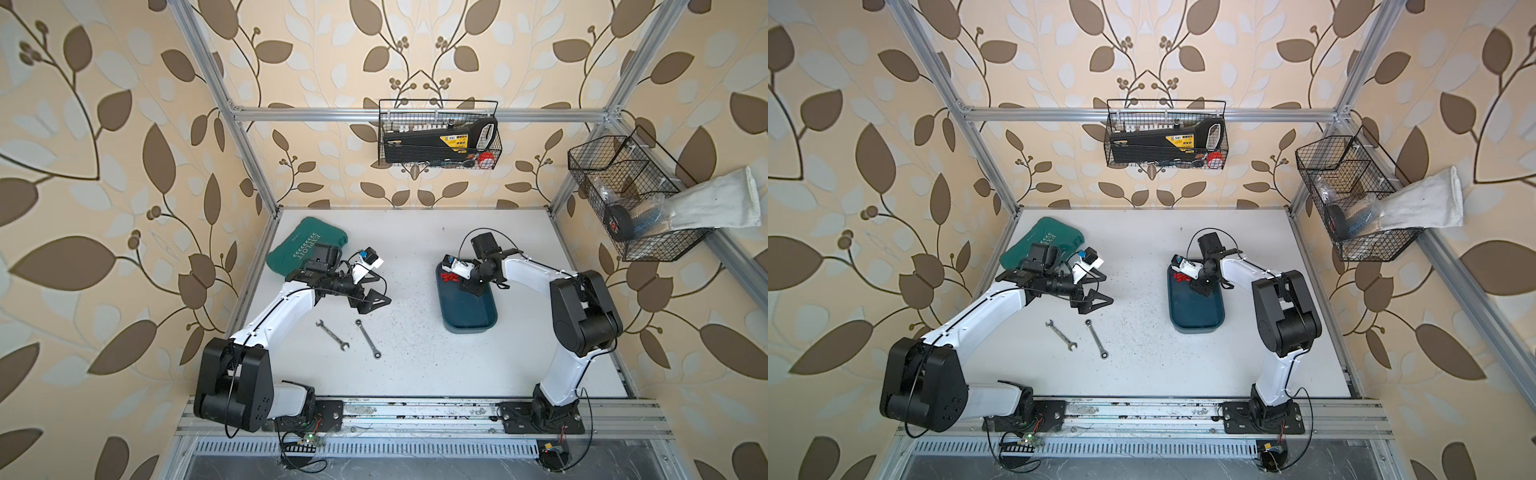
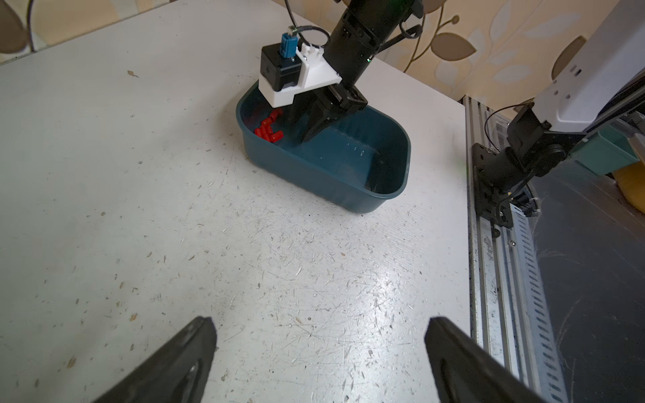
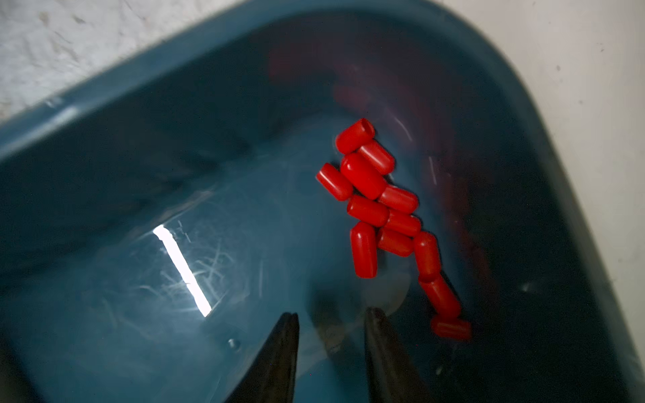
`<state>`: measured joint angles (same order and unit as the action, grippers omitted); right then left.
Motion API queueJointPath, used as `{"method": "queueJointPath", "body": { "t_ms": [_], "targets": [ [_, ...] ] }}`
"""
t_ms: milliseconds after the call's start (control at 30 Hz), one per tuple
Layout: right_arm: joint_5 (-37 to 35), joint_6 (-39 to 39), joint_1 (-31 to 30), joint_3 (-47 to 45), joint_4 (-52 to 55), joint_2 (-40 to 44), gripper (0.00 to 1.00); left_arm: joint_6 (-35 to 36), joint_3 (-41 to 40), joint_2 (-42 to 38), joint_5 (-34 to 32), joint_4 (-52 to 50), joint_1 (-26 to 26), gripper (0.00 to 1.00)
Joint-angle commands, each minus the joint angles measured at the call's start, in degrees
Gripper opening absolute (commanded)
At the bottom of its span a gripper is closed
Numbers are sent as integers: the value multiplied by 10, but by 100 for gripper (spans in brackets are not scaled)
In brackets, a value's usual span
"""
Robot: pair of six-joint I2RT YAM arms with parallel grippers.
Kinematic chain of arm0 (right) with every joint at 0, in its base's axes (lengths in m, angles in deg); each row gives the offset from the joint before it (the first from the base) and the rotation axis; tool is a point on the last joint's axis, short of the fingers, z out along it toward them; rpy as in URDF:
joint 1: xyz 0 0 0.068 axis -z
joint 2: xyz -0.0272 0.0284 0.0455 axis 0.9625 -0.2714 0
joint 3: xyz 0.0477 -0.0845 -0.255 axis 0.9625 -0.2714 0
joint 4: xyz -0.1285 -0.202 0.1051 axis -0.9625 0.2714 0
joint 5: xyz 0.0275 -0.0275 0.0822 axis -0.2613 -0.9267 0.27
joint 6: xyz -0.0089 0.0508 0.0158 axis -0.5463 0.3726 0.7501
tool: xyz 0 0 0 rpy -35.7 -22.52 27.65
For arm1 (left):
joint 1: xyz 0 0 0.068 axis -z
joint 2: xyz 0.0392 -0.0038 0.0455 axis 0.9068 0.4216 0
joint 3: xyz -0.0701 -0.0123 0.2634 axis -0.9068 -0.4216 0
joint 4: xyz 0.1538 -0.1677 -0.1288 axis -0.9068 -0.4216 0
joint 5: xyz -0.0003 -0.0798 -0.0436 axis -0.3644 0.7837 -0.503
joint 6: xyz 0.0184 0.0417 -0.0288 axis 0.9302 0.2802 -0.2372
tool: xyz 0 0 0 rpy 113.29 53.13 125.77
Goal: Take the screw protection sleeves out of the storage box
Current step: Pick up the screw protection sleeve from the storage box.
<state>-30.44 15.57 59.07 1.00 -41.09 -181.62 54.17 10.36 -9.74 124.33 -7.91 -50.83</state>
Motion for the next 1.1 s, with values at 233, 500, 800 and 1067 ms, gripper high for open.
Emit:
{"method": "queueJointPath", "body": {
  "t_ms": [233, 500, 800, 1067],
  "targets": [
    [-14, 0, 2, 19, -18, -40, 29, 1, 7, -24, 0, -1, 0, 99],
    [-12, -1, 2, 30, -22, -59, 25, 7, 7, -26, -1, -8, 0, 99],
    [-17, -7, 2, 12, -22, -43, 8, 18, 2, -40, -5, -16, -1, 99],
    [-20, -16, 2, -10, -1, 11, 0, 28, 6, -42, -13, -19, -1, 99]
  ]
}}
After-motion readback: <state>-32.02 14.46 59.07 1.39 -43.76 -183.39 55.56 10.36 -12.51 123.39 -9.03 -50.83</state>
